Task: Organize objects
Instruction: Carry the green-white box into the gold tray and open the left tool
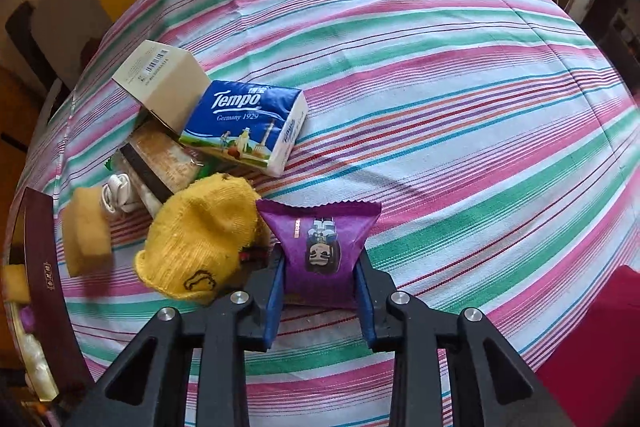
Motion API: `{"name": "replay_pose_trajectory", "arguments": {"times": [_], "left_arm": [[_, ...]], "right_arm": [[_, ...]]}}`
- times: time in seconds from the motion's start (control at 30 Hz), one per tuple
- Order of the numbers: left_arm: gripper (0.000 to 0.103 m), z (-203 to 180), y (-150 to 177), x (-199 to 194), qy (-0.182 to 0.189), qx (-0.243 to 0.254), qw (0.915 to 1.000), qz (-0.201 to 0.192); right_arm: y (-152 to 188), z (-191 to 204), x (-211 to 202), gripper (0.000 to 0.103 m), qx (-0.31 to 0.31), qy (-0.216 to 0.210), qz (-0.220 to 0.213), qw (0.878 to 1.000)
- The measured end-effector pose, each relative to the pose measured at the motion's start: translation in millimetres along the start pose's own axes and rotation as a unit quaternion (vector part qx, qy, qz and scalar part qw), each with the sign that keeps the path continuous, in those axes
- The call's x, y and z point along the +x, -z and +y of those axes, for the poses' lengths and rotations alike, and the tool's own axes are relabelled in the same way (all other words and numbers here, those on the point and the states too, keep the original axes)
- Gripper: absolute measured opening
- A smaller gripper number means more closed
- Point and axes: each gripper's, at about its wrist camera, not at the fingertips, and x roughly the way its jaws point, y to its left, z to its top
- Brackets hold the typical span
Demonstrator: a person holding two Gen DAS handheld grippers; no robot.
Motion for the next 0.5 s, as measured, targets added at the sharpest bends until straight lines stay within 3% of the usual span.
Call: {"name": "replay_pose_trajectory", "arguments": {"times": [0.23, 0.5], "left_arm": [[0.029, -8.9, -8.4, -28.0, 0.010, 0.009, 0.9993, -0.035], [0.029, 22.9, -26.3, -65.8, 0.011, -0.043, 0.9966, -0.069]], "right_arm": [[1.1, 7.7, 2.9, 0.033, -0.016, 0.015, 0.003, 1.000], [3.3, 20.1, 1.7, 0.033, -0.050, 0.039, -0.003, 0.998]]}}
